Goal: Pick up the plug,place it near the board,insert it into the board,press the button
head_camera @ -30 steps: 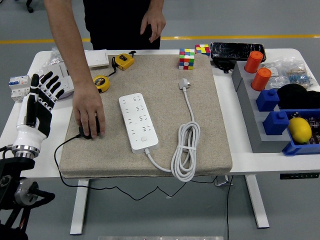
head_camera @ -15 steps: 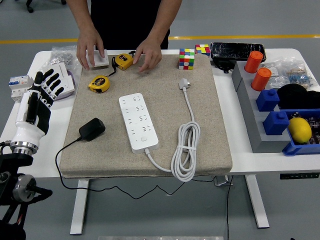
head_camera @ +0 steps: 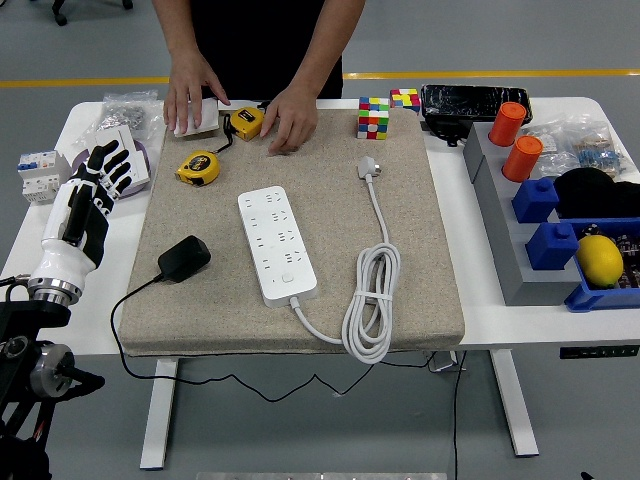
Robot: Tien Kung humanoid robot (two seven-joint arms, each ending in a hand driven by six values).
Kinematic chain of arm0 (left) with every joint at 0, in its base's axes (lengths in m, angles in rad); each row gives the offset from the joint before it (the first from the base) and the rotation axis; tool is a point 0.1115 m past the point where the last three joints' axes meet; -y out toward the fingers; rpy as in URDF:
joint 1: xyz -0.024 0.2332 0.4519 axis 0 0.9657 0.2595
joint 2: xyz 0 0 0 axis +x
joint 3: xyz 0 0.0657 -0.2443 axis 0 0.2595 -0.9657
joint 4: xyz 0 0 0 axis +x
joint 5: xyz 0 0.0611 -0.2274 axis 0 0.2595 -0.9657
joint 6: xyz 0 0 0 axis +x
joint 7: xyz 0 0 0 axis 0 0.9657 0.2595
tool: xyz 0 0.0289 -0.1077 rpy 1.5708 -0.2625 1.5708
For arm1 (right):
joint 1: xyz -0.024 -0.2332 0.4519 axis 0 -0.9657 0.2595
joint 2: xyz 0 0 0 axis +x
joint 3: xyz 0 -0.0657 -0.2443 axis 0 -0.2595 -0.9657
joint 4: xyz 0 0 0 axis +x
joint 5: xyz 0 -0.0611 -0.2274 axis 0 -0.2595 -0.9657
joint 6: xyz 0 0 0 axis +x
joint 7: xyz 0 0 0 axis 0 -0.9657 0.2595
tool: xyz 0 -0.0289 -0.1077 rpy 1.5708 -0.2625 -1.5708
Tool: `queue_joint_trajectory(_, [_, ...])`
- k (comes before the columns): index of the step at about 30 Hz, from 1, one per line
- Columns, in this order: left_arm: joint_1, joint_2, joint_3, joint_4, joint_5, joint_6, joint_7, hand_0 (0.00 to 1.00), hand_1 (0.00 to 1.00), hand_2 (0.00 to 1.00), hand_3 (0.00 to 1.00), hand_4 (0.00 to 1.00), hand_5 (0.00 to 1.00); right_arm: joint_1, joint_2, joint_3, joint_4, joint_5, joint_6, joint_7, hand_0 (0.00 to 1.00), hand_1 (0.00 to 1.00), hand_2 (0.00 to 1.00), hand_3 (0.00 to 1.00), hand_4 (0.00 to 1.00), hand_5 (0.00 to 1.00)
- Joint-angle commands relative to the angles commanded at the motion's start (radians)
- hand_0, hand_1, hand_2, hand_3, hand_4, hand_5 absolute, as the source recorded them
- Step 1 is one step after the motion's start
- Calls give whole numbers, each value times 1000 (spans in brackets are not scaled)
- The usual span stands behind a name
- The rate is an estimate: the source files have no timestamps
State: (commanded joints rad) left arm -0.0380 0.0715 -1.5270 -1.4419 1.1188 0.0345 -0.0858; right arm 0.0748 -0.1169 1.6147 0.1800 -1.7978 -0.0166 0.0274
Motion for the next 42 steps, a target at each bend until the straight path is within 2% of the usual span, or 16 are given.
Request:
queue_joint_trajectory(10, [-13, -7, -25, 37, 3, 1, -13, 909, 934, 899, 878, 998, 716, 14, -5, 14, 0, -10, 0, 0, 966, 921, 864, 893, 998, 992])
queue_joint_trajectory(27, [-21, -4, -32, 10, 43, -1, -16, 928, 947, 897, 878, 998, 695, 24, -3, 12, 0, -12, 0, 8, 962, 914, 866, 898, 998, 998])
queue_joint_trajectory(42, [-8, -5, -21, -2, 82, 1, -4, 931, 948, 895, 874, 998, 665, 16, 4, 22, 0, -14, 1, 6, 962, 913, 865, 898, 998, 998])
